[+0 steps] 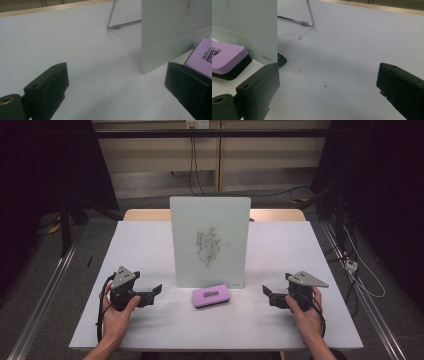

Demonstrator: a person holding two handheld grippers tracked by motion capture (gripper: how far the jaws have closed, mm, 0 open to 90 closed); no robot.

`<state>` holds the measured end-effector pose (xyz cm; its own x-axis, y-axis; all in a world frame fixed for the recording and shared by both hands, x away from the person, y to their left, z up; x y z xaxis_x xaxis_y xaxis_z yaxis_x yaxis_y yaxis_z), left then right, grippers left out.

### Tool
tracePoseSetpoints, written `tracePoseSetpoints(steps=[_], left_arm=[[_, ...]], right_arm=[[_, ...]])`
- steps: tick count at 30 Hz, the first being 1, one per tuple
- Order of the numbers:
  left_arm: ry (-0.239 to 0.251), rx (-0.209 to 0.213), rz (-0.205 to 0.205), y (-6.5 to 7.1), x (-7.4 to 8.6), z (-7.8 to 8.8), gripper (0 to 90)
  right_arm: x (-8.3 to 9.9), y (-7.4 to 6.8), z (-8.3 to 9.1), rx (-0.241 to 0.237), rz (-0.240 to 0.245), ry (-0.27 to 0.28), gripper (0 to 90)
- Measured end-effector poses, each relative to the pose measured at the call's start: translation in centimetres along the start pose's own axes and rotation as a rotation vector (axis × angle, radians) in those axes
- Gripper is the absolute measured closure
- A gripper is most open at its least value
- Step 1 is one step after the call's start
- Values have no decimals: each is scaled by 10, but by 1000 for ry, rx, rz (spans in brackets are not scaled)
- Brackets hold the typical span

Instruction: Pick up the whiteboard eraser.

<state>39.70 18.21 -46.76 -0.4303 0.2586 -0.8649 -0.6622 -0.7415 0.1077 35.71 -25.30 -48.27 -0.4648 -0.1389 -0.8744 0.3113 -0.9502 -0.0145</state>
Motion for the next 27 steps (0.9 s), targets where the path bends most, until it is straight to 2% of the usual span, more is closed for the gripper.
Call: tracePoseSetpoints(steps=[7, 16, 20, 23, 25, 27], left_arm=[[3, 10, 3, 1, -1, -2, 58], [-31, 45, -3, 6, 2, -9, 75], [-48, 68, -53, 11, 0, -12, 77], [-51, 81, -51, 13, -1, -13, 84], [-63, 107, -38, 15, -2, -15, 84], [-70, 105, -47, 16, -2, -15, 84]], right_arm=[[0, 0, 2, -10, -9, 3, 49], [0, 0, 2, -21, -11, 5, 51], [0, -1, 2, -27, -7, 8, 52], [0, -2, 2, -29, -4, 7, 53], [0, -2, 1, -28, 0, 8, 54], [0, -2, 1, -28, 1, 7, 54]])
Point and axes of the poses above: each handheld gripper's, and its own axes: z roughly backward along the jaws, x roughly out of its underside, y roughly to its right, the point moved 6 cm from there along -z, roughly forward along the jaws, and after that the axes turned 5 degrees about x, right-handed, at the moved point
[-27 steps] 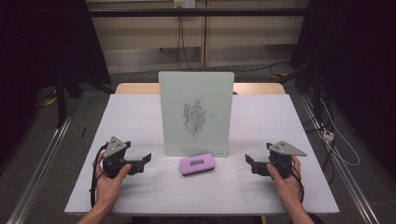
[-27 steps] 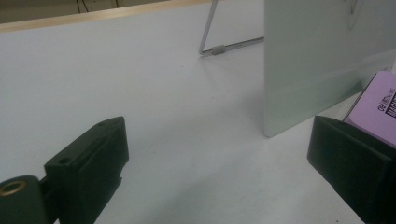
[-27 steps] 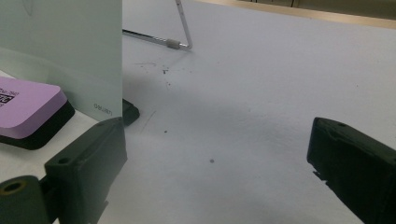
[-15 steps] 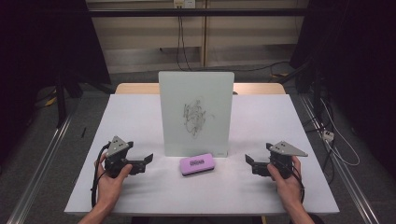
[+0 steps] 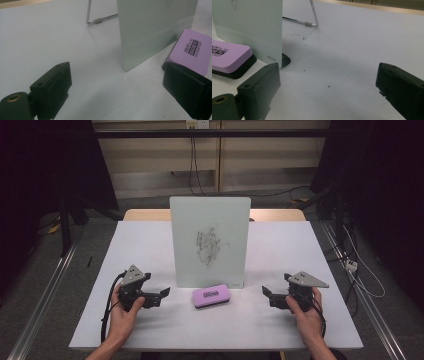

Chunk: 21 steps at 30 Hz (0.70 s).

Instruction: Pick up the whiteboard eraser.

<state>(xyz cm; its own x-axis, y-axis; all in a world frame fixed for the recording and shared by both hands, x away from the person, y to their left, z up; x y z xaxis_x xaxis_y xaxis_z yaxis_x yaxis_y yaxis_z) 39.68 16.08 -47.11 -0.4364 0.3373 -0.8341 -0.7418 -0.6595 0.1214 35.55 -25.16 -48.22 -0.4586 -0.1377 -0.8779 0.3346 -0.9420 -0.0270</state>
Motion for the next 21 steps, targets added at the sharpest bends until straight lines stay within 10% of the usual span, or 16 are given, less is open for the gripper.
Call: tracePoseSetpoints(steps=[21], left_arm=[[-79, 101, -119, 30, -12, -12, 59]], right_arm=[[-1, -3, 0, -5, 7, -3, 56]])
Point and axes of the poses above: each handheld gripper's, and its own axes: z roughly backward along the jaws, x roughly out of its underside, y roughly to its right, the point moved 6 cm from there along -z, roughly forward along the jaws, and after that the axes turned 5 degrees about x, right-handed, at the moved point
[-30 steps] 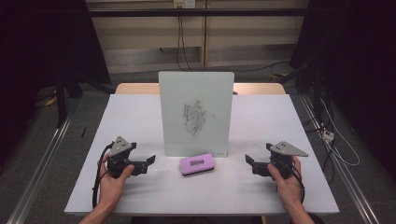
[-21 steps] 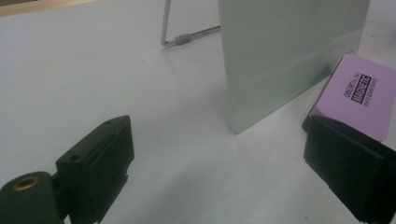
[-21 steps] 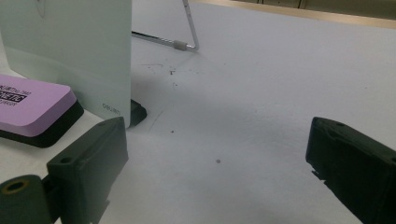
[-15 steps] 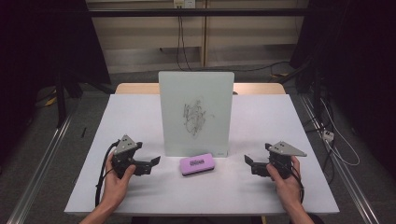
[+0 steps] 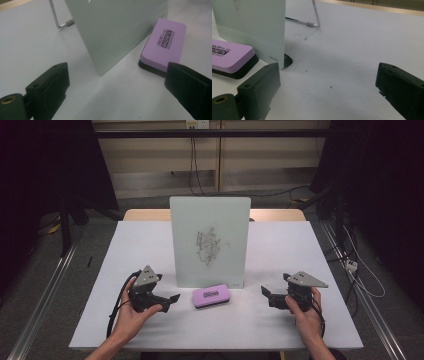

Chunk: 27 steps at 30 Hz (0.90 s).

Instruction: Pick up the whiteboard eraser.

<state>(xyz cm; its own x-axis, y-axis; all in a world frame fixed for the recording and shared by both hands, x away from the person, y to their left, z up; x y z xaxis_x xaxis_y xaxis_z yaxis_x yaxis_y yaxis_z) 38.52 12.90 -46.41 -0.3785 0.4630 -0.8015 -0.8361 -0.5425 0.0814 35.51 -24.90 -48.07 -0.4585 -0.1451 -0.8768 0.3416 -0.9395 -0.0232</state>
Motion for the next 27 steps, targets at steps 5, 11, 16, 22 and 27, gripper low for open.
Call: tracePoseSetpoints(steps=[5, 11, 16, 22, 27], left_arm=[[-8, 29, -29, 9, -7, -8, 55], [-46, 61, -68, 18, -15, -17, 57], [-65, 80, -85, 22, -22, -28, 78], [-79, 100, -96, 27, -28, -38, 78], [-79, 125, -105, 37, -37, -45, 75]], right_arm=[[0, -1, 0, -6, 3, 1, 56], [0, -3, -1, -14, 3, -4, 55], [-1, -4, 0, -12, 7, -1, 56], [0, -4, 0, -17, 10, -1, 56], [1, -4, -2, -24, 4, -8, 56]])
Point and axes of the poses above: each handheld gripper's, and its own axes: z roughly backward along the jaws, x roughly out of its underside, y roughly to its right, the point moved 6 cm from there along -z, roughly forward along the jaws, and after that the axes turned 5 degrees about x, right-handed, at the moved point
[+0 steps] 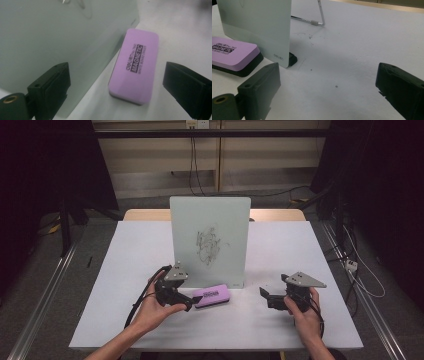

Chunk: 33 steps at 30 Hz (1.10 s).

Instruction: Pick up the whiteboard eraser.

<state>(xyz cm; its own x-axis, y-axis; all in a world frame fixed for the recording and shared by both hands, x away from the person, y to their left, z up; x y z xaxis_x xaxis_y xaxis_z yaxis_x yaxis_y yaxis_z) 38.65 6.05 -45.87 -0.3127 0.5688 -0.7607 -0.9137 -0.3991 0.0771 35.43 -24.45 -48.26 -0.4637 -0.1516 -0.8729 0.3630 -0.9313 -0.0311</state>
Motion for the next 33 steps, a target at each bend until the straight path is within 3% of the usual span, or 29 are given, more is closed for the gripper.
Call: tracePoseSetpoints(steps=[3, 12, 13, 17, 18, 19, 21, 33], left_arm=[[-26, 18, -39, 3, -6, -5, 76], [-72, 63, -79, 9, -28, -26, 104], [-99, 68, -95, 8, -29, -28, 106], [-133, 74, -107, 7, -33, -34, 121], [-141, 81, -112, 8, -34, -36, 151], [-190, 111, -136, 10, -32, -40, 165], [-216, 115, -137, 11, -29, -45, 188], [-272, 173, -179, 18, -23, -53, 243]], right_arm=[[0, 0, 0, -2, -1, -1, 56], [0, -1, -1, -5, 3, -3, 56], [0, -1, -1, -5, 2, -3, 56], [0, -1, -1, -5, 5, -1, 56], [0, -1, -1, -4, 6, 0, 56], [0, -1, -1, -5, 4, -2, 56], [1, 0, -1, -4, 6, -4, 56], [1, -2, -2, -7, 12, -7, 56]])
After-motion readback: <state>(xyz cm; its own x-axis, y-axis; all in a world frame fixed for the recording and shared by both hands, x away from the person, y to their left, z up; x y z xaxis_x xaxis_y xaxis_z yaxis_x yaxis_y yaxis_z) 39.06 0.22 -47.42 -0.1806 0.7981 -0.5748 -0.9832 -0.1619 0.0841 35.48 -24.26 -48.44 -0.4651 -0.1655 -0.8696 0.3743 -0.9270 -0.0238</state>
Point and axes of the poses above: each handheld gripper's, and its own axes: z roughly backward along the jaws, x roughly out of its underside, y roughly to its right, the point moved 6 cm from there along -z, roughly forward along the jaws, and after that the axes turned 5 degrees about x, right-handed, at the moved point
